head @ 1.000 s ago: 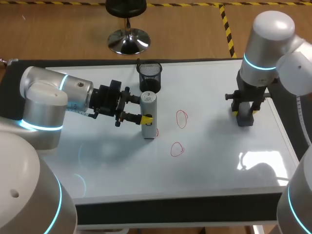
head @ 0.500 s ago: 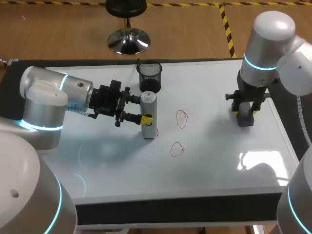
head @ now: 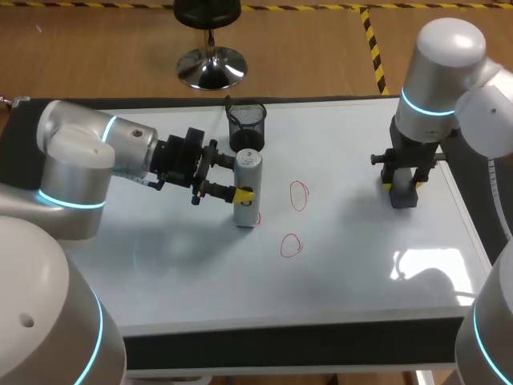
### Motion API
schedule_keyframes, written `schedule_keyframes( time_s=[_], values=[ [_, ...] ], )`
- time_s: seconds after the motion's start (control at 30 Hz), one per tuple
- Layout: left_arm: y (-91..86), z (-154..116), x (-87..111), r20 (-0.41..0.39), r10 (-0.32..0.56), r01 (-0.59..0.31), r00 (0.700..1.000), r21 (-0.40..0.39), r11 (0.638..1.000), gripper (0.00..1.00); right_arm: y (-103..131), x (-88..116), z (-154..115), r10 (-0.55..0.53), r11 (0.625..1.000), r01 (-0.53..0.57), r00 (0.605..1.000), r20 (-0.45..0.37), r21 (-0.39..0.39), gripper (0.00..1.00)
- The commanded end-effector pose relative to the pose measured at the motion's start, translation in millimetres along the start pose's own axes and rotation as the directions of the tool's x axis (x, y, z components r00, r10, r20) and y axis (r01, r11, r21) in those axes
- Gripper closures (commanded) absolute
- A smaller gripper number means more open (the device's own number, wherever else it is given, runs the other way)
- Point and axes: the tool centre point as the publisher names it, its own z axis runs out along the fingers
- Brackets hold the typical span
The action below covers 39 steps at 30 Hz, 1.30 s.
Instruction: Pick up the inspection probe, press it on each red-marked spot on the whiteboard one by one, put down the probe, pick up the eraser, and wipe off all the red marks.
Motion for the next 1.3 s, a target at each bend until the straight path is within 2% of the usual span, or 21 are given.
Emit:
schedule_keyframes(
  time_s=[0.03,0.3,0.57,1.3],
  values=[
    [-15.3,-6.2,0.7,0.0,0.003,-0.003,1.0,-0.007,1.0,1.0,-0.2,-0.9,-1.3,-0.001,1.0,0.001,1.0,-0.001,0.0,1.0],
    [-30.6,-10.2,1.6,0.004,0.008,-0.008,1.0,-0.022,1.0,1.0,-0.2,-0.9,-1.3,-0.001,1.0,0.001,1.0,-0.001,0.0,1.0],
    [-35.6,-12.8,7.8,0.006,0.004,-0.004,1.0,-0.026,1.0,1.0,-0.2,-0.9,-1.3,-0.001,1.0,0.001,1.0,-0.001,0.0,1.0],
    [-32.2,-50.2,29.3,0.015,0.033,-0.032,0.999,-0.034,0.999,1.0,-0.2,-0.9,-1.3,-0.001,1.0,0.001,1.0,-0.001,0.0,1.0]
  ],
)
